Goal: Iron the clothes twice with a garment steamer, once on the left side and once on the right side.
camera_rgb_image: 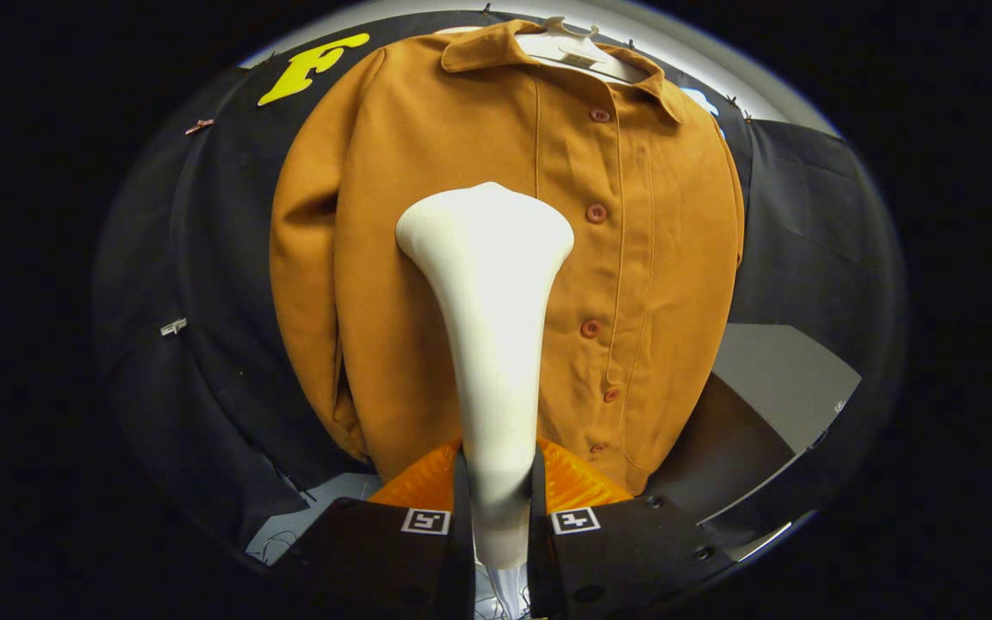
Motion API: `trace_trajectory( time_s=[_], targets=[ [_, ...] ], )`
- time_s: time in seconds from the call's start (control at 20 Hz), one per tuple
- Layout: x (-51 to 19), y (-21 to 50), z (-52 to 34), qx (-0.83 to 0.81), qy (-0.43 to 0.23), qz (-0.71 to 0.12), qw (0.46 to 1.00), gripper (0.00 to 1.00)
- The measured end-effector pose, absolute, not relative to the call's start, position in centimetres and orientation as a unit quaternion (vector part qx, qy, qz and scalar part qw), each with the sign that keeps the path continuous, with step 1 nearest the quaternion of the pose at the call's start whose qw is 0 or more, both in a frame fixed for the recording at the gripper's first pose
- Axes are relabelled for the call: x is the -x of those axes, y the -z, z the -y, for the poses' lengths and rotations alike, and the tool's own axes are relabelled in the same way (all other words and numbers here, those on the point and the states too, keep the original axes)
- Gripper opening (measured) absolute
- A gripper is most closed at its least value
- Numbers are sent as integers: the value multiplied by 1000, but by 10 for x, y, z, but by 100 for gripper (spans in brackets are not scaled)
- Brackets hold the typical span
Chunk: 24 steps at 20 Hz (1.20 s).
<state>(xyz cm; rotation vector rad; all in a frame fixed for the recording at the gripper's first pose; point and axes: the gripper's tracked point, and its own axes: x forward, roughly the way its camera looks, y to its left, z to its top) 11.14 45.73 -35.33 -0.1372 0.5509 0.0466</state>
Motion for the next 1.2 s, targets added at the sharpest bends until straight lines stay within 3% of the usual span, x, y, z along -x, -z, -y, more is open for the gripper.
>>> trace_trajectory(
  time_s=[0.65,1.2],
  targets=[
    [-73,442,-442,79,-34,-352,932,28],
    [-35,395,-425,61,-38,-312,947,28]
  ],
)
